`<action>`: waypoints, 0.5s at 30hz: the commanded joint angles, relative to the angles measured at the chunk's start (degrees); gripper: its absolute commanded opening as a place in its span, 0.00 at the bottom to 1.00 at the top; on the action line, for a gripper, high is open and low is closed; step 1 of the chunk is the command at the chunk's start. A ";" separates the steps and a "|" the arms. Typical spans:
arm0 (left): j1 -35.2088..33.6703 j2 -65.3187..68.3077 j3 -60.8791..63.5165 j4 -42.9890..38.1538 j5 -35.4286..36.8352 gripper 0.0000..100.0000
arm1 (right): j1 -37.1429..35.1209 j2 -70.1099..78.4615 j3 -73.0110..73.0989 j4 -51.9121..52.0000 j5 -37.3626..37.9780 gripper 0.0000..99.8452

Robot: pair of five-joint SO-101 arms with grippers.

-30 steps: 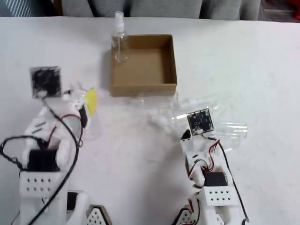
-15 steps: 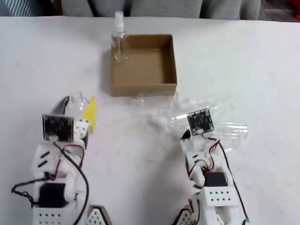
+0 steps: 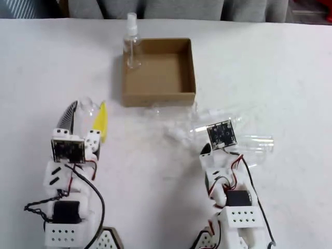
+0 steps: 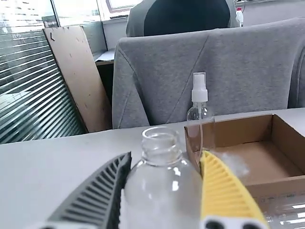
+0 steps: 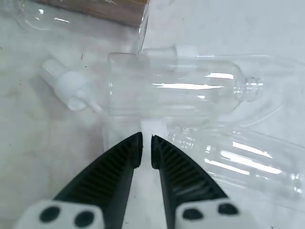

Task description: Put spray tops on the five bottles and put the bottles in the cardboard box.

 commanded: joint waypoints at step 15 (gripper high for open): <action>-2.59 -0.48 -0.18 0.09 10.90 0.02 | -1.89 0.22 -18.99 22.64 1.23 0.02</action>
